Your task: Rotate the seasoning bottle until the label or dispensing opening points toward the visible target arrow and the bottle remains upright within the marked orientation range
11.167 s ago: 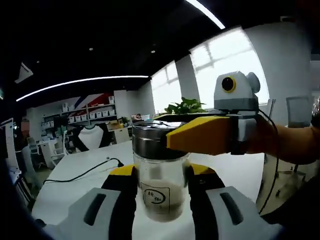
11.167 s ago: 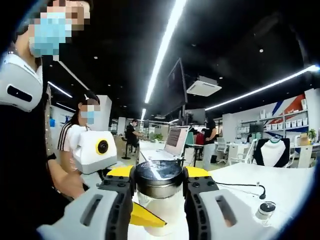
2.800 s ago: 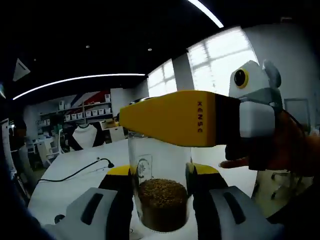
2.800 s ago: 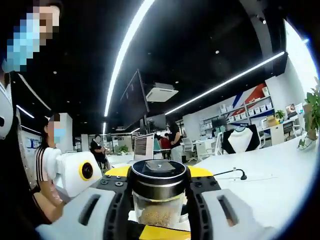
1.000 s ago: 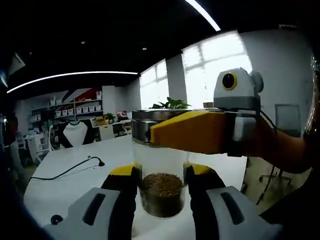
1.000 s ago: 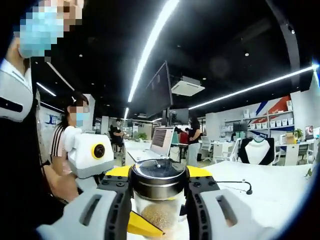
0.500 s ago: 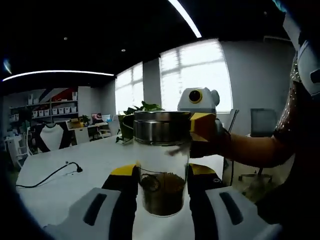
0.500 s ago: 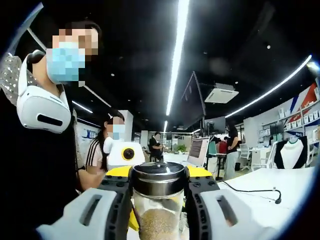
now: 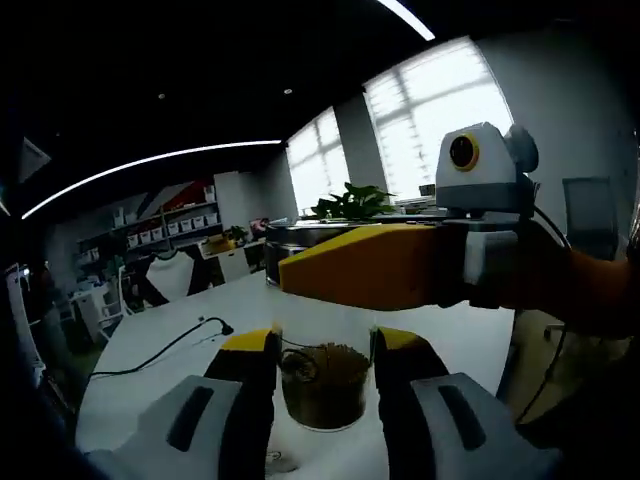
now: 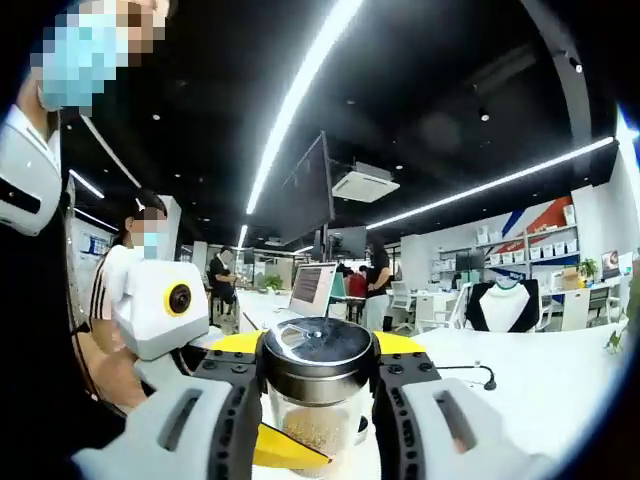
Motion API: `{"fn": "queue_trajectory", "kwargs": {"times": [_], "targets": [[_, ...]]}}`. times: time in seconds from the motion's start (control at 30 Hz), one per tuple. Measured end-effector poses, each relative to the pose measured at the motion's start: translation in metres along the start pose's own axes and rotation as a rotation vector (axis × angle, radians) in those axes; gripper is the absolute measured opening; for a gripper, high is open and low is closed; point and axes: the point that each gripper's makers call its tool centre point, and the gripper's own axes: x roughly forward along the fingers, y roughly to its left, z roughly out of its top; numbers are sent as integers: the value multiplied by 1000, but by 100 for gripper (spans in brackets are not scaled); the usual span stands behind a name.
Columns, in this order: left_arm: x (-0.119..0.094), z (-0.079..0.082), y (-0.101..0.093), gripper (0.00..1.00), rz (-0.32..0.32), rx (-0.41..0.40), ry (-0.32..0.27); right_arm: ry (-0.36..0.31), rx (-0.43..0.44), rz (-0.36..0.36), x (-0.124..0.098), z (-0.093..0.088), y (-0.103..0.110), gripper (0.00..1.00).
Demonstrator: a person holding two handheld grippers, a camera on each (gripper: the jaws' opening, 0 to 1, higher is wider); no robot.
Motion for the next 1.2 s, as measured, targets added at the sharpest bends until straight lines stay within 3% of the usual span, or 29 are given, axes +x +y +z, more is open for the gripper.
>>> {"fn": "queue_trajectory", "kwargs": {"times": [0.13,0.37,0.63,0.73,0.8,0.9,0.93,1.07,1.13,1.2], "targets": [[-3,-1,0,41,-11,-16,-5,18,-3,17,0,-1,-1,38],[-7,3,-3,40,-41,-17,-22,37,-29,162,-4,3,5,37],[-3,6,-18,40,-175,-80,-31,30,-22,342,-16,6,6,37],[0,3,-16,40,-112,-17,-13,35,-24,339,-18,1,5,38],[1,1,-17,39,-92,-42,-8,34,-20,298,-16,-1,3,38],[3,-7,-2,39,21,20,25,65,10,133,-11,-9,-8,38],[3,-8,-1,39,29,26,27,61,10,115,-10,-10,-8,38],[7,-10,0,39,70,56,30,34,48,-86,-3,-12,-15,40],[7,-10,0,39,73,60,26,18,76,-143,-3,-11,-16,40],[5,-9,0,39,60,43,15,27,59,-142,-3,-10,-14,40]]}}
